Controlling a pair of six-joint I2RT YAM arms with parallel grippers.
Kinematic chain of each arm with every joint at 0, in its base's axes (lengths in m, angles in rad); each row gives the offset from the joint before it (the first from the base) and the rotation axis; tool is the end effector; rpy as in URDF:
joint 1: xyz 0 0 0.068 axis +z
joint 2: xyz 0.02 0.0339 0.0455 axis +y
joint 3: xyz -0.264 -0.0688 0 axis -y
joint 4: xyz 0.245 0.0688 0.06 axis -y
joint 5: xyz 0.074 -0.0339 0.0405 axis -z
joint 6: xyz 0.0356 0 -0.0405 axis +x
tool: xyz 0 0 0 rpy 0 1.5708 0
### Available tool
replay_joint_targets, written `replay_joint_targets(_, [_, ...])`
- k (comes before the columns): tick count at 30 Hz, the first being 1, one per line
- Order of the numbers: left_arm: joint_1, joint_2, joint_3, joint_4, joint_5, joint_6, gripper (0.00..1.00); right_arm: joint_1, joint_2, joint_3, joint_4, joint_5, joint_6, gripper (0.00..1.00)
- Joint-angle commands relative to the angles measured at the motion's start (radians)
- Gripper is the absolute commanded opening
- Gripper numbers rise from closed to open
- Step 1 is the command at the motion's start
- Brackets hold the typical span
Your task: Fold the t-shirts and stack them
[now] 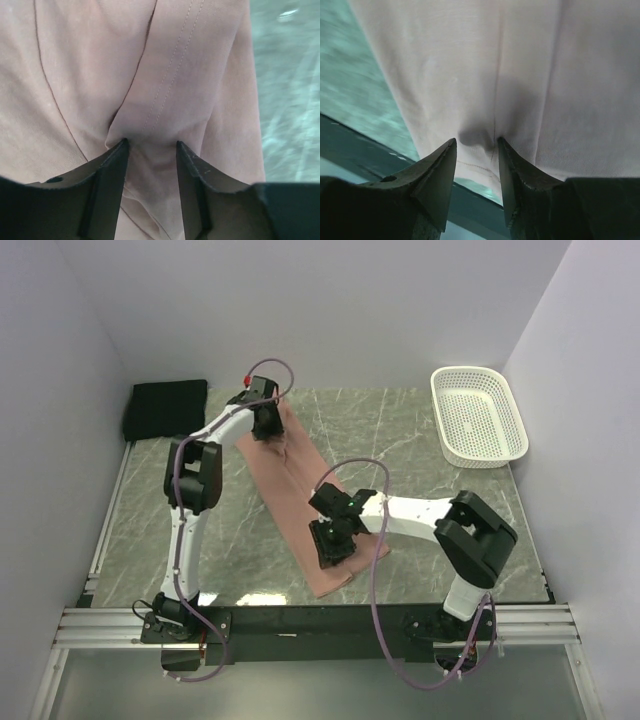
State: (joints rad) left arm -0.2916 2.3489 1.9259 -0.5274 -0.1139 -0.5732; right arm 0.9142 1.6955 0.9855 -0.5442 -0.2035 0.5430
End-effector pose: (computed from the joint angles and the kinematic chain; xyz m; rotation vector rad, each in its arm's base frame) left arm 0.4963 -0.1447 0.1667 -0.3999 2.4930 -0.2084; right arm 0.1845 0.2512 0.1578 -0.5999 2.9310 0.5458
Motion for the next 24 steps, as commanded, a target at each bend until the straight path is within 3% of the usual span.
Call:
replay_joint_targets(1, [-0.027, 0.121, 0.067, -0.033, 0.085, 0.091, 0.50, 0.021, 0.084, 0.053, 0.032, -0.071, 0.035, 0.46])
replay_joint_targets(7, [-0.040, 0.145, 0.111, 0.029, 0.134, 0.111, 0.55, 0.049, 0.145, 0.149, 0.007, -0.116, 0.018, 0.46])
replay_joint_targets(12, [-0.040, 0.127, 0.142, 0.030, 0.122, 0.125, 0.70, 0.051, 0.102, 0.223, -0.078, -0.065, -0.005, 0.46])
replay_joint_targets(16, [-0.038, 0.056, 0.163, 0.036, 0.117, 0.111, 0.84, 0.042, 0.007, 0.239, -0.144, 0.065, -0.037, 0.53])
replay_joint_targets(17, [-0.038, 0.041, 0.174, 0.038, 0.117, 0.105, 0.90, 0.032, -0.038, 0.228, -0.170, 0.091, -0.040, 0.54])
replay_joint_targets(24, [-0.040, -0.179, 0.130, 0.038, 0.059, -0.020, 0.91, -0.148, -0.247, 0.032, -0.165, 0.115, -0.073, 0.55])
